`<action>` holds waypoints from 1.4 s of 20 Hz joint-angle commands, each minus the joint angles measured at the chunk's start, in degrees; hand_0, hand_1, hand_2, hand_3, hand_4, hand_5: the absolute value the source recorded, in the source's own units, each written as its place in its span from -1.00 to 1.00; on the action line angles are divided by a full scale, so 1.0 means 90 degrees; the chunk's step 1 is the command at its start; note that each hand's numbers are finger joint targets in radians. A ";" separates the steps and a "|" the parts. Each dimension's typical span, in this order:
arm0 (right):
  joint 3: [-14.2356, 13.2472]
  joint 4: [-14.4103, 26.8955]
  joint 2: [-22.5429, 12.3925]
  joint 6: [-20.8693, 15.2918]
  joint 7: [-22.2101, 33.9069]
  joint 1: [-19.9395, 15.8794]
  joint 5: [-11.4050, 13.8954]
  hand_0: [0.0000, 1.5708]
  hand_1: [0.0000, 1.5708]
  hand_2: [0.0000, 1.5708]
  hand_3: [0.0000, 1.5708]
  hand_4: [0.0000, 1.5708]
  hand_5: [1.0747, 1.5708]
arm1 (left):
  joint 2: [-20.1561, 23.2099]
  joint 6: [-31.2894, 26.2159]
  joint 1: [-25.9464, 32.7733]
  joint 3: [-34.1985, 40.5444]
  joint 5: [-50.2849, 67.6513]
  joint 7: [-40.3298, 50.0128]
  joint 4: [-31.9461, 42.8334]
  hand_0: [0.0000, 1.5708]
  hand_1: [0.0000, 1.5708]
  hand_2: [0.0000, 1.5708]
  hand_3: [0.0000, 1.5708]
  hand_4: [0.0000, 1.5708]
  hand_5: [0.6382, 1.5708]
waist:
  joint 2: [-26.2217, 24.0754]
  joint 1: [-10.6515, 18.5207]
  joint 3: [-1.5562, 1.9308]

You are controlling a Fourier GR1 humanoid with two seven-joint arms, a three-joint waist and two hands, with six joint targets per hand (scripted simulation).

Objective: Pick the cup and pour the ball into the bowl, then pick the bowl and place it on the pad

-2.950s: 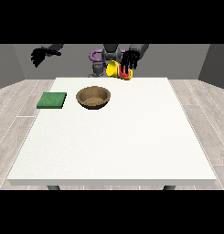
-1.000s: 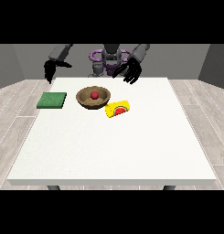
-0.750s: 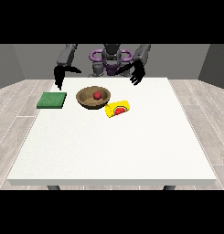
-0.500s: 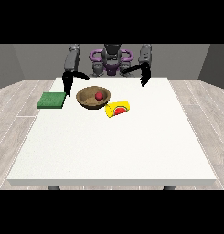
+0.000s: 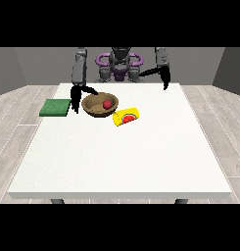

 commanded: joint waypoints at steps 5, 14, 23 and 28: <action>0.0059 0.1161 -0.0054 -0.0030 -0.0651 -0.0432 0.0041 -1.00 -1.00 -1.00 -1.00 -0.88 0.97 | -0.0120 0.0055 0.0226 0.0017 -0.0104 0.0220 -0.0483 -1.00 -1.00 -1.00 -1.00 -1.00 0.99 | 0.0041 -0.0092 0.0003; -0.0184 0.1903 0.0040 -0.1261 -0.0147 -0.0326 0.0105 0.85 0.85 1.00 -1.00 -0.40 0.76 | 0.0194 -0.0388 -0.0047 0.0152 0.0108 0.0351 -0.0873 -1.00 -1.00 -1.00 -1.00 -0.90 1.00 | 0.0474 0.0347 -0.0004; 0.0615 0.1787 -0.0580 -0.3176 0.0695 -0.0041 0.1595 1.00 1.00 1.00 0.76 0.16 0.97 | 0.0093 -0.0715 0.0026 -0.0030 0.0247 0.0315 -0.0765 -1.00 -1.00 -1.00 -1.00 0.05 0.84 | 0.0064 0.0793 -0.0033; 0.1106 0.1526 -0.0663 -0.3051 0.2407 -0.0528 0.1908 1.00 1.00 1.00 0.20 0.07 0.97 | 0.0418 -0.0947 0.0487 0.0524 0.0576 0.0204 0.0045 -1.00 -1.00 -1.00 -1.00 0.24 0.68 | -0.0957 0.0208 -0.0021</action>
